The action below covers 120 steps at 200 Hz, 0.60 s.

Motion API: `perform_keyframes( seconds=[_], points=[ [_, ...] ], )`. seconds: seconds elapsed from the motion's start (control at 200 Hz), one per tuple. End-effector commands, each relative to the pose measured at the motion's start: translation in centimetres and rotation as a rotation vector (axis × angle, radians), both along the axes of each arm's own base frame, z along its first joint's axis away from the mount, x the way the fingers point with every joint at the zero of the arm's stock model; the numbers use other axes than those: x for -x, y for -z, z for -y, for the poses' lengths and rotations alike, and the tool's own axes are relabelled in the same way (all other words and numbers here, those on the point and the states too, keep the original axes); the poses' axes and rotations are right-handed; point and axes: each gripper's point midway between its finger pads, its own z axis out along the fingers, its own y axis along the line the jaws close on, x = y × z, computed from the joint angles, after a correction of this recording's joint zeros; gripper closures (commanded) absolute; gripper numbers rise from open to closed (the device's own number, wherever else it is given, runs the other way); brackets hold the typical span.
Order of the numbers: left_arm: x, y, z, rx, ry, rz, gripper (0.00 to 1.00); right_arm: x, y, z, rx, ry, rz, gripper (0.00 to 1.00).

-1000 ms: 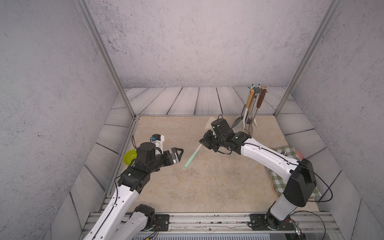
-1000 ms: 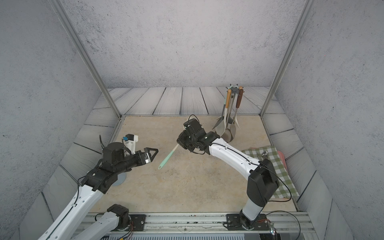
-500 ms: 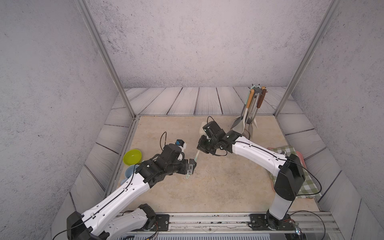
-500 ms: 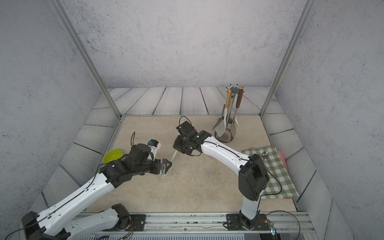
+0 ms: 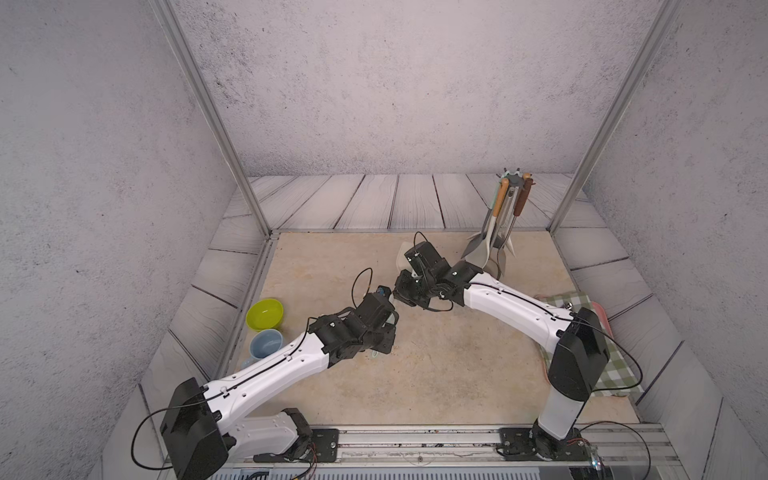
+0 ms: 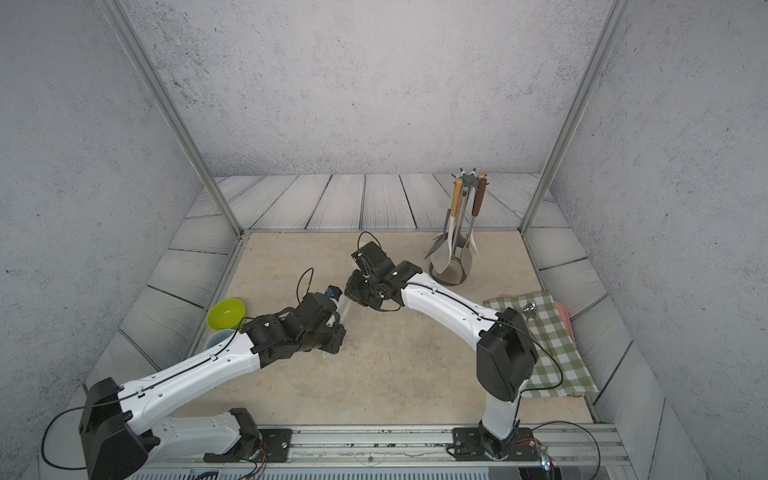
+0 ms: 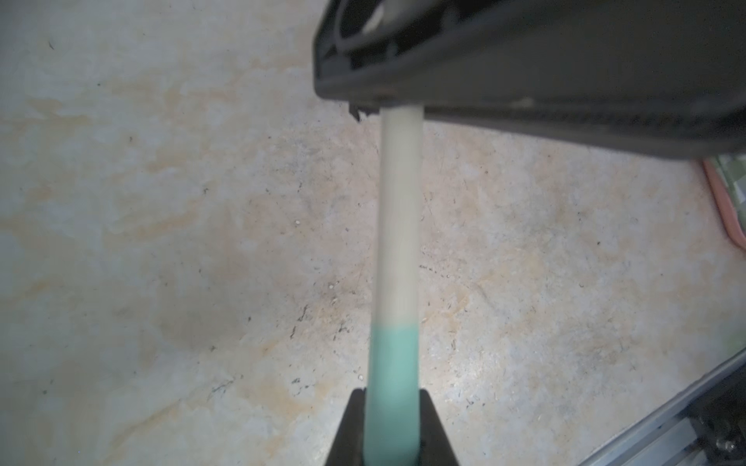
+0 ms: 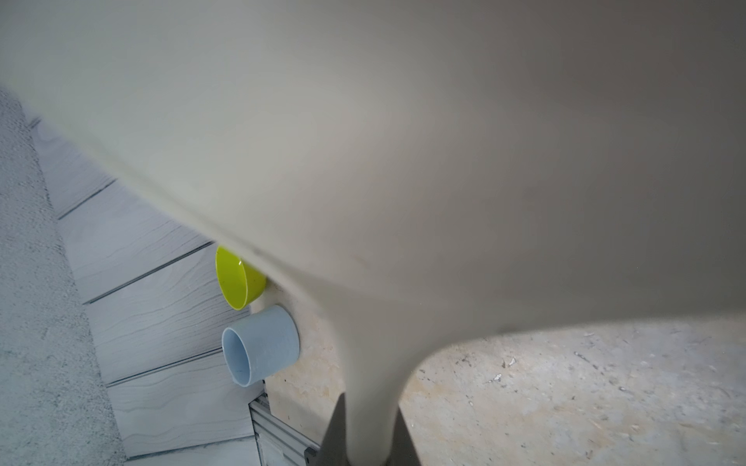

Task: Take the spatula off the kitchen utensil rack
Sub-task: Place the spatula at the center of the board.

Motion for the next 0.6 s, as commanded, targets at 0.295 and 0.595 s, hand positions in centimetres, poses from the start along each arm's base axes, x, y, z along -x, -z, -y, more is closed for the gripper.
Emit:
perform_keyframes(
  seconds=[0.295,0.595],
  points=[
    [-0.7,1.7,-4.0,-0.072,-0.182,0.013,1.0,1.6,-0.6,0.4,0.028,-0.153,0.094,0.41],
    [-0.3,5.1,-9.3,-0.103,-0.329,-0.149,1.0,5.4,-1.1,5.8,0.085,-0.318,0.363,0.07]
  ],
)
